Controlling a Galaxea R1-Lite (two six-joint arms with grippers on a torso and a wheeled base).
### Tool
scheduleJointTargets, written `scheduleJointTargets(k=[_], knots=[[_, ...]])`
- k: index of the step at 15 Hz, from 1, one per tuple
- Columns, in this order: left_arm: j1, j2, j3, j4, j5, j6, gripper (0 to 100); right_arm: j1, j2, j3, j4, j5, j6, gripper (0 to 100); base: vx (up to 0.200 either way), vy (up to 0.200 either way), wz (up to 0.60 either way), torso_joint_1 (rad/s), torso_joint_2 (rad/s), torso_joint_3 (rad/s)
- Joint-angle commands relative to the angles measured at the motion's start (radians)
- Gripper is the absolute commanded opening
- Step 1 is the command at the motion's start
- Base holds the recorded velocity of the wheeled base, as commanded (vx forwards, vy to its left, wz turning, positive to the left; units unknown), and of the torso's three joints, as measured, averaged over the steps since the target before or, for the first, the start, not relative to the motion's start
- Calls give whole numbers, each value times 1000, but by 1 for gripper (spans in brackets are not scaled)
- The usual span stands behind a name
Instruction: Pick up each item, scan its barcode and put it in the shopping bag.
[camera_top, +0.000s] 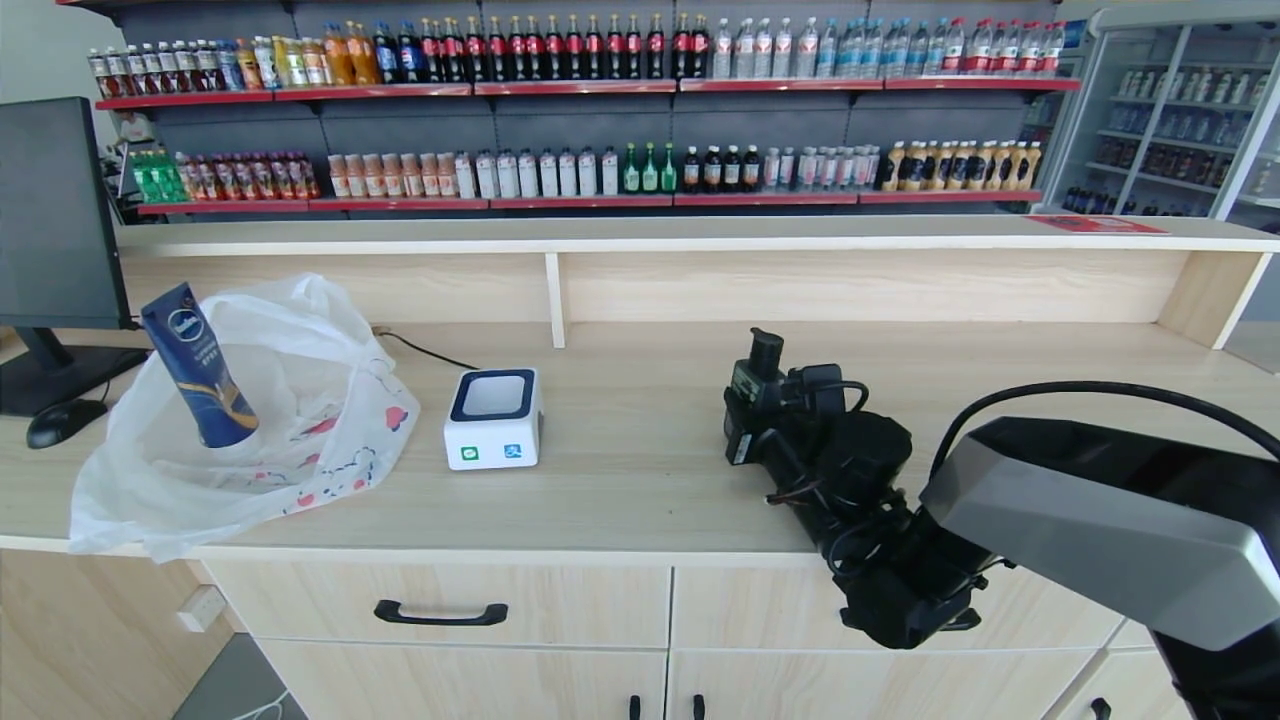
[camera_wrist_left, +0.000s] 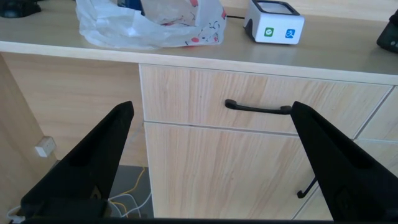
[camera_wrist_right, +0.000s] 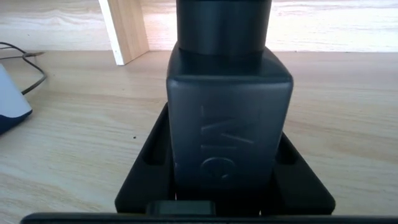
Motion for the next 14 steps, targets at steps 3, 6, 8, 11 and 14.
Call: scheduleJointTargets(k=[3,6,8,11,14], knots=[[0,0,0,0,0,0,100,1,-45,55,-4,0,0,0,0,0,0,0,0,0],[0,0,0,0,0,0,100,15,-98,72,-4,0,0,0,0,0,0,0,0,0],[0,0,0,0,0,0,100,38,-135,93,-4,-2,0,0,0,0,0,0,0,0],[0,0,0,0,0,0,100,80,-209,131,-4,-6,0,0,0,0,0,0,0,0],[-1,0,0,0,0,0,100,116,-308,188,-4,-8,0,0,0,0,0,0,0,0]])
